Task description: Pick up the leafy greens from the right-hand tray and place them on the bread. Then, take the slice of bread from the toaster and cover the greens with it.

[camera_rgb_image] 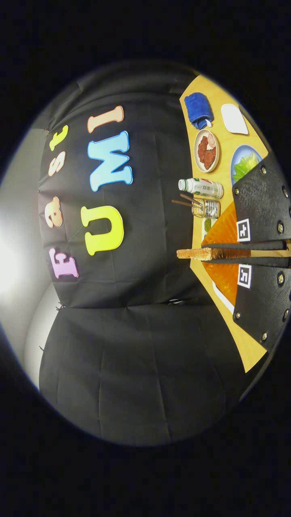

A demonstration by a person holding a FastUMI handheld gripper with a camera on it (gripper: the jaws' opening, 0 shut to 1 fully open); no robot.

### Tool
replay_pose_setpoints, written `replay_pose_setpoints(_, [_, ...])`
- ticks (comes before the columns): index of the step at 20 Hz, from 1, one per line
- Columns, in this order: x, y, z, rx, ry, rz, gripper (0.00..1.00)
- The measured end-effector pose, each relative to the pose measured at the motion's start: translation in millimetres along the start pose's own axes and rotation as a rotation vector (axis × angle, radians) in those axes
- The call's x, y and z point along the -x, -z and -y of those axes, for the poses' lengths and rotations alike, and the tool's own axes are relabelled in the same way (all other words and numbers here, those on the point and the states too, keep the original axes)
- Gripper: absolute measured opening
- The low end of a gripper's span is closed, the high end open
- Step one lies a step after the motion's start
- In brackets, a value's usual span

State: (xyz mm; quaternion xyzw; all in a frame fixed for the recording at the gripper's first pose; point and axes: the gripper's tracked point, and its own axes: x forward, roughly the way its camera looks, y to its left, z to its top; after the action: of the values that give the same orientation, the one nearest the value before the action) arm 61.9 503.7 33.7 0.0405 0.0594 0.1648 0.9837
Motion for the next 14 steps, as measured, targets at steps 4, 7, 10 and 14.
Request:
replay_pose_setpoints(4, [10.1,-4.7,23.8,-0.013,0.044,0.005,0.07])
replay_pose_setpoints(7, [13.7,4.3,42.0,-0.008,0.070,-0.002,0.07])
replay_pose_setpoints(10, [17.3,19.3,51.2,-0.028,0.073,-0.036,0.07])
replay_pose_setpoints(14, [22.7,27.6,73.1,-0.022,0.105,-0.040,0.07])
